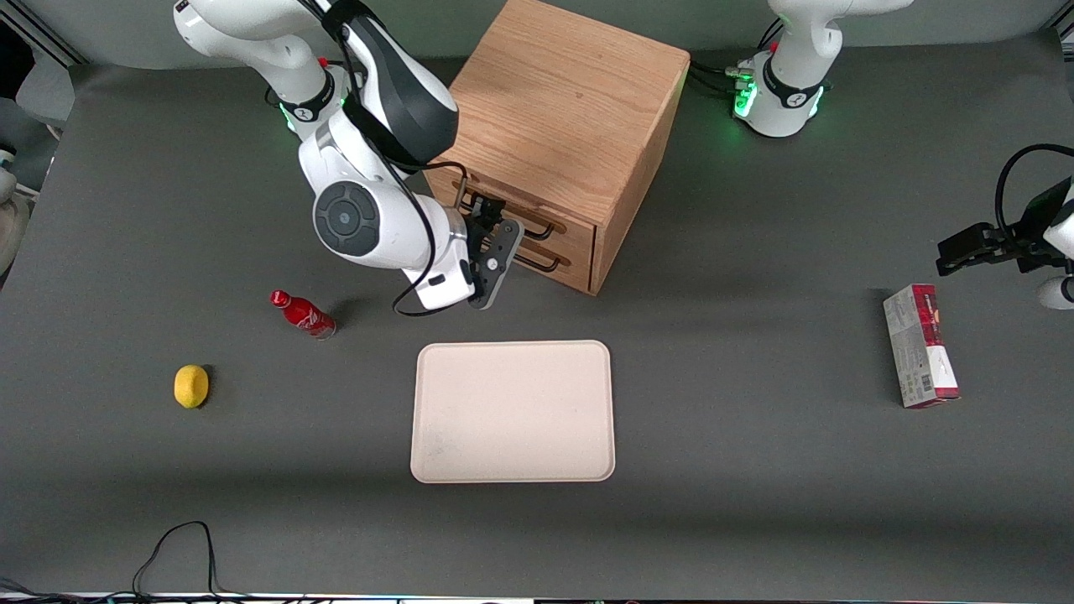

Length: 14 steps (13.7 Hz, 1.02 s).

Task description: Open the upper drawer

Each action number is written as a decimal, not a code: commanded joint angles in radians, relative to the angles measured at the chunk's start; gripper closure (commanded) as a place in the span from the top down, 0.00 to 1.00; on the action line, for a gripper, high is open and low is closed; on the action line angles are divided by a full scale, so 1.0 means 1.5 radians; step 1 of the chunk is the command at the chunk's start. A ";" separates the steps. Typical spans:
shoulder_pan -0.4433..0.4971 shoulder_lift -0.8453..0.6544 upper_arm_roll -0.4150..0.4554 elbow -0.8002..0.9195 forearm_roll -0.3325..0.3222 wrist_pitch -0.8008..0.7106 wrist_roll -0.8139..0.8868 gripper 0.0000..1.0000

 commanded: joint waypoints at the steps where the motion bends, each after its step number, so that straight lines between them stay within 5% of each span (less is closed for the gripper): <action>1: 0.015 0.017 -0.007 0.011 0.018 -0.003 -0.016 1.00; 14: 0.016 0.031 -0.007 -0.013 0.014 -0.005 -0.061 1.00</action>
